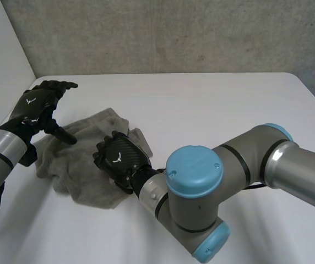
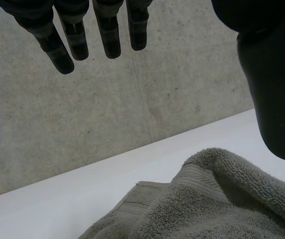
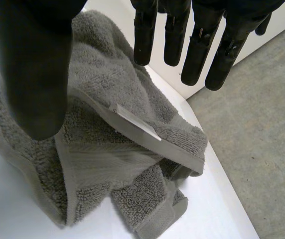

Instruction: Fold the towel.

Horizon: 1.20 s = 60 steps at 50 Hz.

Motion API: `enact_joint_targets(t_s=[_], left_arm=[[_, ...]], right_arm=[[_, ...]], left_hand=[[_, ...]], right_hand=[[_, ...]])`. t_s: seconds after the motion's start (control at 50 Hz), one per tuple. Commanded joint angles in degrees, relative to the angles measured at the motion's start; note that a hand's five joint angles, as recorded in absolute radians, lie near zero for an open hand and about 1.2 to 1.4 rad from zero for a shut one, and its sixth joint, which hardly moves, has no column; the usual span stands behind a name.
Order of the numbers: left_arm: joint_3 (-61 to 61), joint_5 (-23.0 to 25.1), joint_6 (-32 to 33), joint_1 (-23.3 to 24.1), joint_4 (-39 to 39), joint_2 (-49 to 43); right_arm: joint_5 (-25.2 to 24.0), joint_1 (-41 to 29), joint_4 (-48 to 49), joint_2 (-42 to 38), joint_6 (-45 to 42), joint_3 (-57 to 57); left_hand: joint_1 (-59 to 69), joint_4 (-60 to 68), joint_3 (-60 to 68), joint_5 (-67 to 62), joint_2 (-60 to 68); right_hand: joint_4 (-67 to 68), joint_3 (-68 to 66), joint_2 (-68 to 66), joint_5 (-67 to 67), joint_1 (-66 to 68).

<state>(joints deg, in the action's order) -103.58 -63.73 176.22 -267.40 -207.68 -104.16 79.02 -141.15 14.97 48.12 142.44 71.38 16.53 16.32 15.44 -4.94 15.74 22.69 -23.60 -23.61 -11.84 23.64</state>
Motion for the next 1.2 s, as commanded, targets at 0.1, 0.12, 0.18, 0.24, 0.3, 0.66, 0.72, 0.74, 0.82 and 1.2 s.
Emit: enact_joint_targets(t_s=[0.1, 0.12, 0.18, 0.24, 0.3, 0.66, 0.72, 0.74, 0.82, 1.2], left_arm=[[-0.04, 0.09, 0.09, 0.21, 0.08, 0.01], [-0.04, 0.09, 0.09, 0.21, 0.08, 0.01], [-0.13, 0.09, 0.00, 0.30, 0.08, 0.01], [-0.13, 0.09, 0.00, 0.30, 0.08, 0.01], [-0.13, 0.09, 0.09, 0.30, -0.01, -0.08], [-0.13, 0.27, 0.09, 0.30, 0.08, -0.08], [-0.13, 0.36, 0.09, 0.39, 0.08, 0.09], [-0.13, 0.36, 0.09, 0.39, 0.08, 0.09], [-0.22, 0.36, 0.09, 0.48, 0.17, 0.27], [-0.22, 0.44, 0.53, 4.96, 0.61, -0.26]], right_arm=[[0.95, -0.27, -0.11, -8.30, -6.99, -7.47], [0.96, -0.27, -0.11, -8.30, -7.00, -7.48], [1.13, -0.27, -0.11, -9.53, -7.88, -8.62], [1.13, -0.27, -0.11, -10.50, -8.15, -9.33], [1.05, -0.27, -0.20, -11.29, -8.15, -10.12], [2.01, 4.28, -0.46, -1.73, -5.51, -7.14], [5.07, 9.11, -2.13, 1.44, -4.55, -4.51], [5.09, 9.13, -2.14, 1.45, -4.54, -4.49], [9.56, 16.32, -5.55, 4.96, -3.49, -0.64], [12.99, 34.18, -4.95, 15.87, -2.44, 19.75]], left_hand=[[-3.79, -3.59, -2.70, 2.21, -3.01], [-3.79, -3.59, -2.70, 2.21, -3.01], [-3.79, -3.59, -2.70, 2.21, -3.01], [-3.79, -3.59, -2.70, 2.21, -3.01], [-3.79, -3.59, -2.70, 2.21, -3.01], [-3.79, -3.59, -2.70, 2.21, -3.01], [-3.79, -3.59, -2.70, 2.21, -3.01], [-3.79, -3.59, -2.70, 2.21, -3.01], [-3.79, -3.59, -2.70, 2.21, -3.01], [-2.28, -2.07, -1.18, 0.69, -1.49]], right_hand=[[2.87, -1.95, -1.95, -3.72, 1.92], [2.87, -1.96, -1.95, -3.72, 1.92], [3.38, -2.46, -2.45, -4.23, 2.43], [4.05, -3.13, -3.12, -4.90, 3.10], [6.56, -5.64, -5.63, -7.41, 5.61], [57.31, -56.40, -56.39, -58.16, 56.36], [57.31, -56.40, -56.39, -58.16, 56.36], [57.31, -56.40, -56.39, -58.16, 56.36], [57.31, -56.40, -56.39, -58.16, 56.36], [57.31, -56.40, -56.39, -58.16, 56.36]])
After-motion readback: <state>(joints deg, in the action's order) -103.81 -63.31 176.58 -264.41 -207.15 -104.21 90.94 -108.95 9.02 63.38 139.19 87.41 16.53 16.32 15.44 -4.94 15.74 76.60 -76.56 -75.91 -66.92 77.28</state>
